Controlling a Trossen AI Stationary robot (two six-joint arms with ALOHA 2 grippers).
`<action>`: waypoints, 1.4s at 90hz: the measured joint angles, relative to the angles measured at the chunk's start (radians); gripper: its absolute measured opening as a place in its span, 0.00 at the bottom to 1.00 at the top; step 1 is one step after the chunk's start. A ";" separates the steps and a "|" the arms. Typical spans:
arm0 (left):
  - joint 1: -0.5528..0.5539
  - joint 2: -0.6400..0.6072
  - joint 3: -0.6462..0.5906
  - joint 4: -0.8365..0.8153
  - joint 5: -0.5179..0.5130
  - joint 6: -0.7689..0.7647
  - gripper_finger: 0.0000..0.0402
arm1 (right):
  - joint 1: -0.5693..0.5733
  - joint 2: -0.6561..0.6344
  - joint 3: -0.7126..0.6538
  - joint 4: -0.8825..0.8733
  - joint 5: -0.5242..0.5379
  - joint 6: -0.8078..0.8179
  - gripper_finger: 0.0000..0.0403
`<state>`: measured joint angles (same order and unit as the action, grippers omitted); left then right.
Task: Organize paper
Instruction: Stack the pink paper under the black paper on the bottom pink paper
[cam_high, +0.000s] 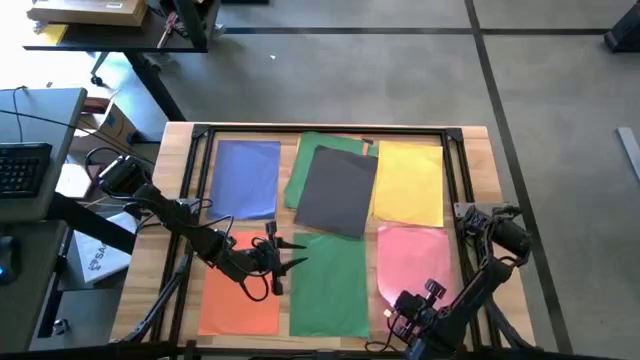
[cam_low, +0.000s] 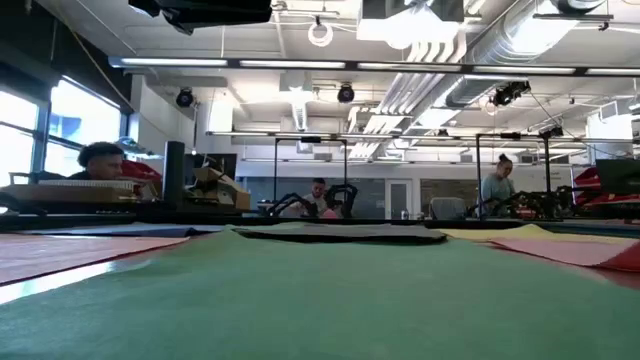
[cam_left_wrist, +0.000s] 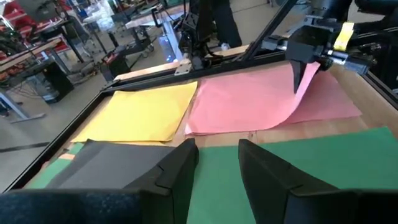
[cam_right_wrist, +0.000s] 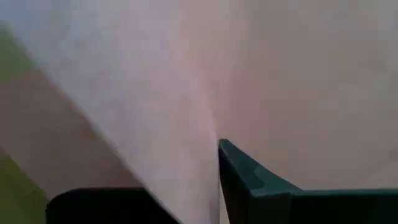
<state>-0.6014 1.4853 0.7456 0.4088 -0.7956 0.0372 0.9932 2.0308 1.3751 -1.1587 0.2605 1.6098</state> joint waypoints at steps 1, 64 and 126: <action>0.000 0.000 0.000 0.000 0.000 0.000 0.28 | 0.000 0.000 0.004 -0.008 0.000 -0.001 0.00; 0.000 0.000 0.000 -0.001 0.000 0.000 0.28 | 0.003 0.000 0.031 -0.037 -0.064 -0.200 0.00; 0.000 0.000 0.000 0.000 0.000 0.000 0.28 | -0.002 0.000 0.032 -0.103 -0.092 -0.413 0.14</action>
<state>-0.6014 1.4853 0.7456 0.4084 -0.7956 0.0372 0.9914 2.0308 1.4068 -1.2620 0.1688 1.1966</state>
